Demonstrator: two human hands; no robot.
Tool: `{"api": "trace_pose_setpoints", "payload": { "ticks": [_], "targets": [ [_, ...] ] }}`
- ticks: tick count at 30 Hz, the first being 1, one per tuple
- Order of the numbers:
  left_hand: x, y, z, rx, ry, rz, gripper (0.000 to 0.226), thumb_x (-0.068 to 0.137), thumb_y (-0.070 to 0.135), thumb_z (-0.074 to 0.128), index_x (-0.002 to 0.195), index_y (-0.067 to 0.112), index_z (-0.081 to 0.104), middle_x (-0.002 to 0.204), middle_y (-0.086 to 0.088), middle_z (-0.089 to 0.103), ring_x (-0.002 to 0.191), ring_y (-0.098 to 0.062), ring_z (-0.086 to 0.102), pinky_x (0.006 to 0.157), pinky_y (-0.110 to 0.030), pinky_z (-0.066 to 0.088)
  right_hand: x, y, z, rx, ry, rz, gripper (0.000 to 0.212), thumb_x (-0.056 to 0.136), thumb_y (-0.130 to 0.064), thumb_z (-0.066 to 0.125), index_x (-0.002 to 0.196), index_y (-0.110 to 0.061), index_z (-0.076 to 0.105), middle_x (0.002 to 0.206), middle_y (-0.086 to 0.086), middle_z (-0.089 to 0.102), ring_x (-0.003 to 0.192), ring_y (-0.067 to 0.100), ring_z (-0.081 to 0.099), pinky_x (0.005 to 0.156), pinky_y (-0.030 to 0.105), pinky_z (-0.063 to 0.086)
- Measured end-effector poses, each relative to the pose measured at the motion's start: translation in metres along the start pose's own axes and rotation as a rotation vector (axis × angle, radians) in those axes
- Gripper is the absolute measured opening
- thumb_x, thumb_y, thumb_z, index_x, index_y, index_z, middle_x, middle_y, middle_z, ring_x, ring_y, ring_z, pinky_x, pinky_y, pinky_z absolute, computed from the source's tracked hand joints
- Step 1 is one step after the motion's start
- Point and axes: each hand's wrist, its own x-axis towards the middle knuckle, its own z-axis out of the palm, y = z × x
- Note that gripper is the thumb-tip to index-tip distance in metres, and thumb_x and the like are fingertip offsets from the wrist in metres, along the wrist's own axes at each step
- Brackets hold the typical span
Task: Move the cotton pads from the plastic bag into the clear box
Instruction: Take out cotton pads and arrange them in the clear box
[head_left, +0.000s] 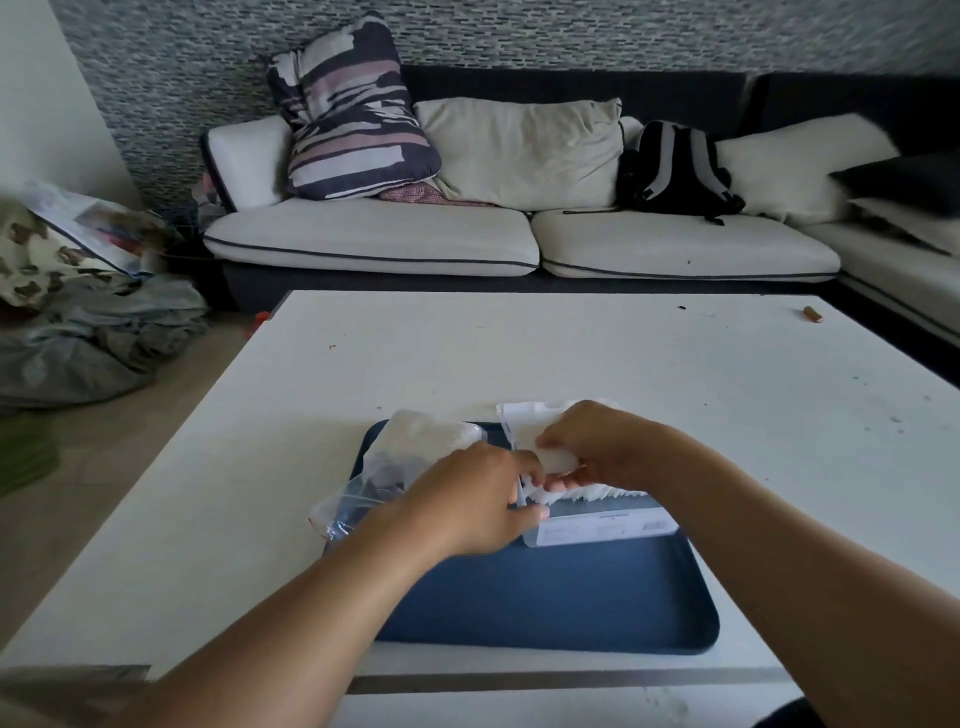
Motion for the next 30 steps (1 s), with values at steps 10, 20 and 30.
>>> {"api": "trace_pose_setpoints", "payload": {
  "ticks": [10, 20, 30],
  "targets": [
    [0.002, -0.001, 0.019, 0.072, -0.164, 0.041, 0.005, 0.093, 0.033, 0.061, 0.091, 0.036, 0.058, 0.099, 0.007, 0.066, 0.094, -0.020, 0.064, 0.085, -0.039, 0.055, 0.014, 0.009, 0.033, -0.648, 0.151, 0.060, 0.007, 0.070, -0.003, 0.066, 0.065, -0.006, 0.069, 0.058, 0.006, 0.072, 0.044, 0.015, 0.063, 0.055, 0.021, 0.055],
    [-0.007, -0.001, 0.023, 0.073, -0.121, 0.082, 0.021, 0.093, 0.032, 0.060, 0.110, 0.024, 0.067, 0.112, 0.002, 0.068, 0.099, -0.023, 0.066, 0.085, -0.040, 0.055, 0.028, 0.023, 0.051, -0.719, 0.538, -0.140, 0.024, 0.079, 0.002, 0.057, 0.061, -0.009, 0.046, 0.059, 0.004, 0.049, 0.049, 0.016, 0.045, 0.040, 0.024, 0.033],
    [-0.007, -0.007, 0.018, 0.046, -0.166, 0.044, 0.039, 0.094, 0.047, 0.060, 0.129, 0.030, 0.058, 0.121, 0.003, 0.063, 0.103, -0.019, 0.062, 0.091, -0.041, 0.053, 0.009, 0.005, 0.005, -0.454, 0.416, -0.193, 0.019, 0.087, -0.021, 0.071, 0.083, -0.002, 0.074, 0.076, 0.012, 0.075, 0.065, 0.025, 0.073, 0.064, 0.034, 0.063]
  ]
}}
